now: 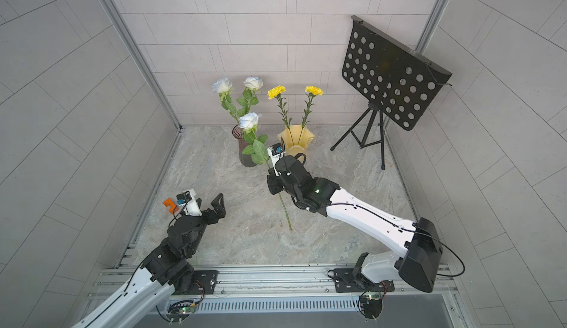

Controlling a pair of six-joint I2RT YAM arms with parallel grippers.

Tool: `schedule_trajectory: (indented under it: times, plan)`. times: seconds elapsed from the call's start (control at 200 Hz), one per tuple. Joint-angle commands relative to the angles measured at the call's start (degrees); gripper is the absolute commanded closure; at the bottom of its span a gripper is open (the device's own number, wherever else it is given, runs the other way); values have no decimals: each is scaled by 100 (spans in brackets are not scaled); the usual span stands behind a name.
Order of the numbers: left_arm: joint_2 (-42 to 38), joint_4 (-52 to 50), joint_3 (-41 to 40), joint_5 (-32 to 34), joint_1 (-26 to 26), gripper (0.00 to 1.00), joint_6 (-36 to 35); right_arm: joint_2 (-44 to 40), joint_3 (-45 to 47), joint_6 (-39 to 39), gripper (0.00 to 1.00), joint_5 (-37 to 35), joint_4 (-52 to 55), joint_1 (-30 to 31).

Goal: Arrange the flowers in different vases according to their colors
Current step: Insert the flower into the vase.

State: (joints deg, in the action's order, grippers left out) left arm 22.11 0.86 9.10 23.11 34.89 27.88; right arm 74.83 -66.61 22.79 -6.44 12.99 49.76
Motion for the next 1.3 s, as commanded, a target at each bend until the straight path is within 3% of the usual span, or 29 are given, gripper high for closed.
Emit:
schedule_trajectory:
  times: [0.0, 0.15, 0.265, 0.375, 0.61, 0.83, 1.101, 1.296]
  plan:
    - [853, 453, 515, -847, 0, 0, -453, -217, 96, -198, 100, -387, -659, -84]
    - [2501, 142, 1370, -1218, 7, 0, -773, -141, -15, -245, 100, -786, -1648, -273]
    - [3000, 299, 1429, -1377, 13, 0, -1032, 245, -261, -282, 100, -1088, -2558, -383]
    - [2886, 838, 1062, -1513, 9, 0, -1270, 788, -701, -465, 100, -1332, -3398, -414]
    - [1988, 774, 804, -1187, 9, 0, -1107, 2347, -2363, -951, 100, -1688, -4538, -570]
    - [1538, 871, 417, -892, 9, 0, -986, 3945, -4404, -1075, 100, -1522, -4385, -774]
    - [1791, 932, 487, -1002, 9, 0, -933, 5776, -6885, -1689, 100, -1409, -3881, -845]
    - [1808, 967, 489, -998, 10, 0, -916, 6216, -6897, -1949, 100, -2146, -4697, -845]
